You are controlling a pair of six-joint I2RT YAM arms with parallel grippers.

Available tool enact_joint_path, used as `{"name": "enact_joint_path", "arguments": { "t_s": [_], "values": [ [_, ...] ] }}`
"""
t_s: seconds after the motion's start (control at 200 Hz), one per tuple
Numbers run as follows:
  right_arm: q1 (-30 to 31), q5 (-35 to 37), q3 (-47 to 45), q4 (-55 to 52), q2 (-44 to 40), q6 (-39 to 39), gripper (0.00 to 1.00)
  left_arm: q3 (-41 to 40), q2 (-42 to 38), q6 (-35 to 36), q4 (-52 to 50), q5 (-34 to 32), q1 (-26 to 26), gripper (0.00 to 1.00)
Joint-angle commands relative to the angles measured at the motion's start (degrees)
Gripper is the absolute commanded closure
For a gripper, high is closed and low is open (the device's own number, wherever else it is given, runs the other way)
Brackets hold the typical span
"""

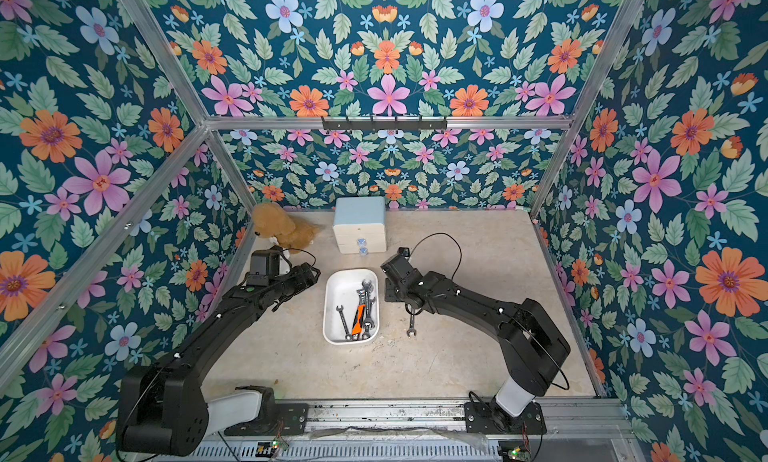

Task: Take out the wrench from the storage box
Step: Place the wrench at the center of the board, then pick up the wrench from the storage box.

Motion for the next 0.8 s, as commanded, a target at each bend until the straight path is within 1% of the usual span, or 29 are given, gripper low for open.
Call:
{"name": "enact_joint_path", "arguments": {
  "t_s": [0.0, 0.17, 0.39, 0.5, 0.575, 0.62, 0.795],
  "values": [
    [2.40, -0.18, 4.42, -4.99, 2.98, -1.07, 0.71, 0.21, -0.34, 1.89, -2.21, -2.10, 0.08, 0.17],
    [3.93, -5.35, 13.31, -7.92, 10.33, -0.08, 0.69, 0.55, -0.43, 2.33, -3.20, -2.74, 0.25, 0.18],
    [4.54, -6.68, 23.92, -13.21, 20.74, 2.00, 0.68, 0.80, -1.28, 2.86, -4.26, -3.84, 0.52, 0.17],
    [5.90, -8.28, 26.65, -12.37, 23.43, -1.48, 0.68, 0.77, -1.81, 3.13, -4.75, -4.43, 0.61, 0.17],
    [5.97, -13.09, 28.30, -11.81, 24.94, -4.07, 0.69, 0.68, -2.03, 3.21, -5.04, -4.76, 0.69, 0.17],
    [6.44, -14.66, 29.36, -11.70, 25.73, -5.56, 0.68, 0.57, -2.10, 3.31, -5.18, -4.70, 0.77, 0.17],
    [8.32, -15.31, 33.83, -16.03, 29.87, -7.05, 0.68, 0.56, -2.19, 3.22, -5.29, -4.76, 1.02, 0.17]
  ]
}}
